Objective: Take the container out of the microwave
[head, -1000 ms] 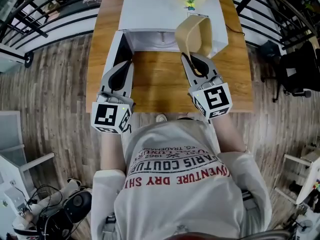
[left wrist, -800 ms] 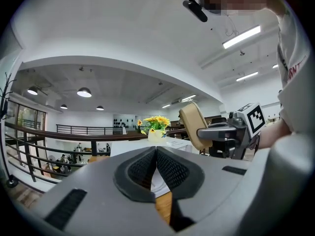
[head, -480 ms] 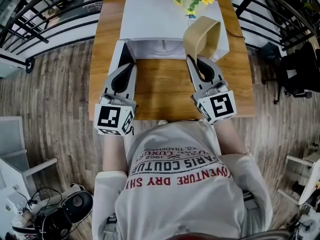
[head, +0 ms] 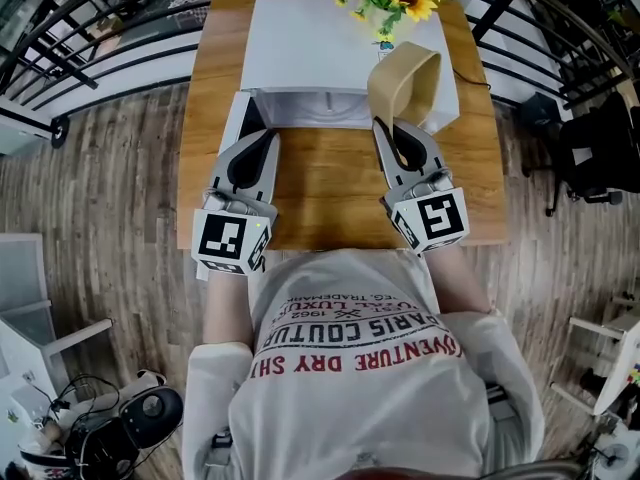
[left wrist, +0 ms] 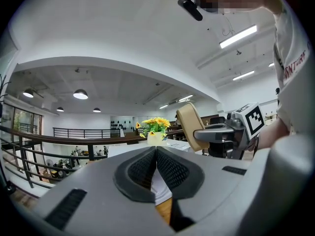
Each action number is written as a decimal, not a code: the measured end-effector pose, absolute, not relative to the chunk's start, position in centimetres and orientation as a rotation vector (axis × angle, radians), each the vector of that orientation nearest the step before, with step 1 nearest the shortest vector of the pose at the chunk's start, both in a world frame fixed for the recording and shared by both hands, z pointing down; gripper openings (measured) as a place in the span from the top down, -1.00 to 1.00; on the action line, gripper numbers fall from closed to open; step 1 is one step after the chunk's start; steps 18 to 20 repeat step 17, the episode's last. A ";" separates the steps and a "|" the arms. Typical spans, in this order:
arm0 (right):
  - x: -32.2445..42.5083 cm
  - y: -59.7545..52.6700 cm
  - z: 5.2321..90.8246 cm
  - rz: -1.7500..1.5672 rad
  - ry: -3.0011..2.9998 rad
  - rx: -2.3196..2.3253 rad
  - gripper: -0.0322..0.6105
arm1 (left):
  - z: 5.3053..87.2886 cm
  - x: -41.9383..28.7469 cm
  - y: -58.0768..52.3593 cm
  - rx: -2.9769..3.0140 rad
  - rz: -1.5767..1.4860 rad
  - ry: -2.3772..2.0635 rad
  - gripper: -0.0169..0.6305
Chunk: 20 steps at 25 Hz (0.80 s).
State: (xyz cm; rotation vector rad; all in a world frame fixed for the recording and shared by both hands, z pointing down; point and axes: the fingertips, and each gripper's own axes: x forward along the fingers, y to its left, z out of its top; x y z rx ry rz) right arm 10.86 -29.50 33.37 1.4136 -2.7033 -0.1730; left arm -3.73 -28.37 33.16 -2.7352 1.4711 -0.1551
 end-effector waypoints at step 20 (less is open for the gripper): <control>11.1 -30.9 34.5 -0.182 -2.696 1.415 0.81 | 33.9 -3.2 -29.7 -2.737 -0.159 1.488 0.90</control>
